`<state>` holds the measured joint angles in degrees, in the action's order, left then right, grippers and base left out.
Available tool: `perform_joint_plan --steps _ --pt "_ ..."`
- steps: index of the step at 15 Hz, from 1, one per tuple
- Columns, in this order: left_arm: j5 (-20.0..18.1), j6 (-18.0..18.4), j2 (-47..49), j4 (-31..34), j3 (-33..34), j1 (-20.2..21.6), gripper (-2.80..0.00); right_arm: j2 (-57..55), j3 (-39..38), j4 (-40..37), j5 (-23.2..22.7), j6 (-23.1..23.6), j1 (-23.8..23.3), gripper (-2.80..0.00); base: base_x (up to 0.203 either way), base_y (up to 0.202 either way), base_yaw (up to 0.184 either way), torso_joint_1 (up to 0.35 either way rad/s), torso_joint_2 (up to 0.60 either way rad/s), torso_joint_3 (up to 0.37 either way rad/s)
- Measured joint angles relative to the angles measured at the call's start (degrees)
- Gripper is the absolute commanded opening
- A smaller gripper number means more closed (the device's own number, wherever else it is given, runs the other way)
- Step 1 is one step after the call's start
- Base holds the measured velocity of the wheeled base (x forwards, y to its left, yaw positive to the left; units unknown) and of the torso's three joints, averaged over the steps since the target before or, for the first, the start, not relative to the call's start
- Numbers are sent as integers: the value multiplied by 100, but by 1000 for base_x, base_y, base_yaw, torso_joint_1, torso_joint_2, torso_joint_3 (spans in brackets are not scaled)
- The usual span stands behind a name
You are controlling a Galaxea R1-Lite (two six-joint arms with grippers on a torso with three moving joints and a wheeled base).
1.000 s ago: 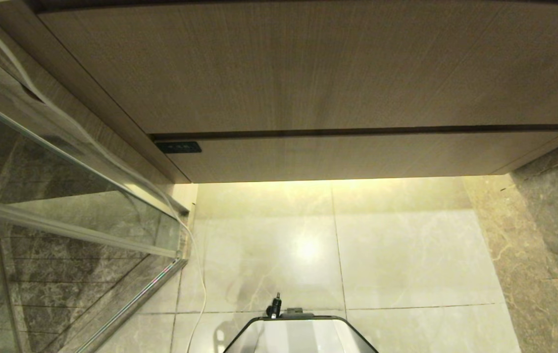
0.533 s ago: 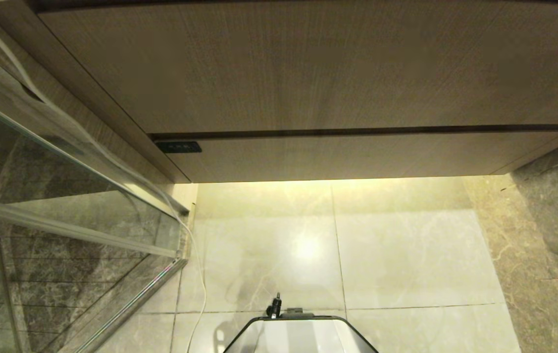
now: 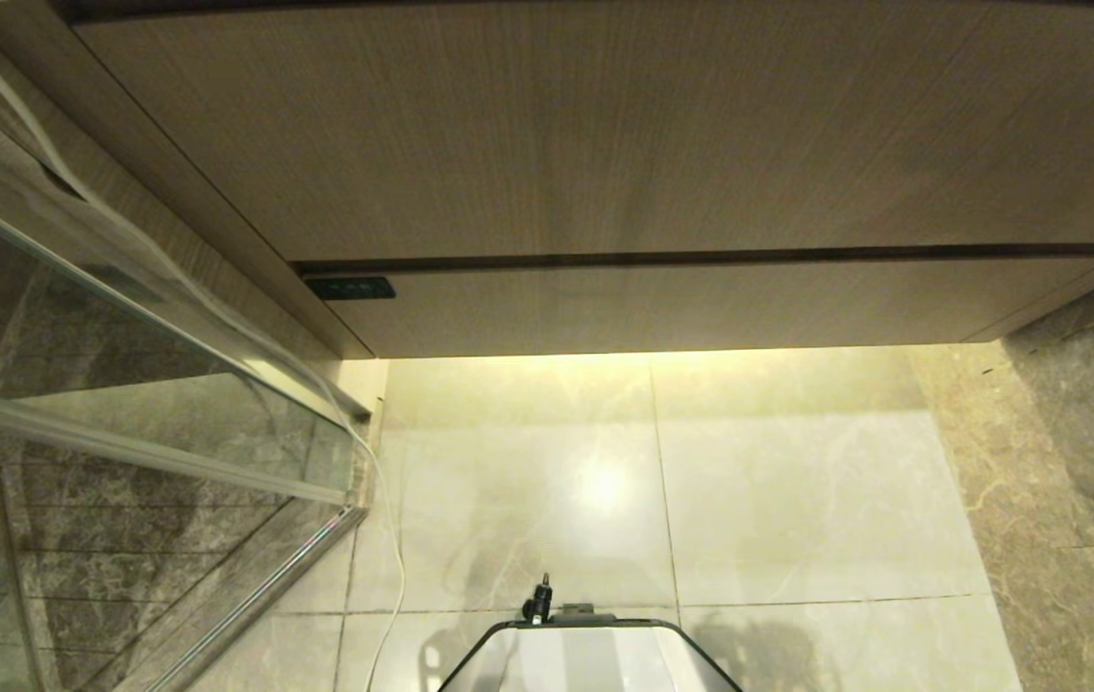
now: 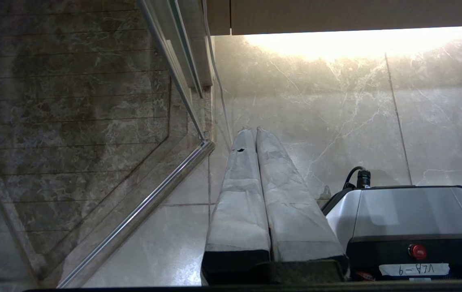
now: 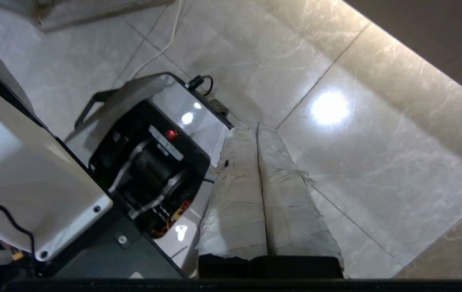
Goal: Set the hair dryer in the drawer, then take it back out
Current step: Pull open the drawer
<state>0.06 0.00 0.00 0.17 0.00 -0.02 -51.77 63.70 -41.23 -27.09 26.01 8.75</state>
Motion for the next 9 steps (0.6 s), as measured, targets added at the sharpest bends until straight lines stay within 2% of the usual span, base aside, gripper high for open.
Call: perform_joint_plan --steps 2,5,6,9 --pt "-1 0 0 1 0 2 -280 -294 -22 37 44 41 151 -280 0 0 0 0 0 0" --pt "-1 0 0 -1 0 2 -280 -649 -116 315 379 51 426 -280 0 0 0 0 0 0" --pt "-1 0 0 -1 0 2 -280 -782 -177 538 658 46 494 0 0 0 0 0 0 0" --pt "-1 0 0 -1 0 2 -280 -1181 -540 1470 1669 48 918 0 0 0 0 0 0 0"
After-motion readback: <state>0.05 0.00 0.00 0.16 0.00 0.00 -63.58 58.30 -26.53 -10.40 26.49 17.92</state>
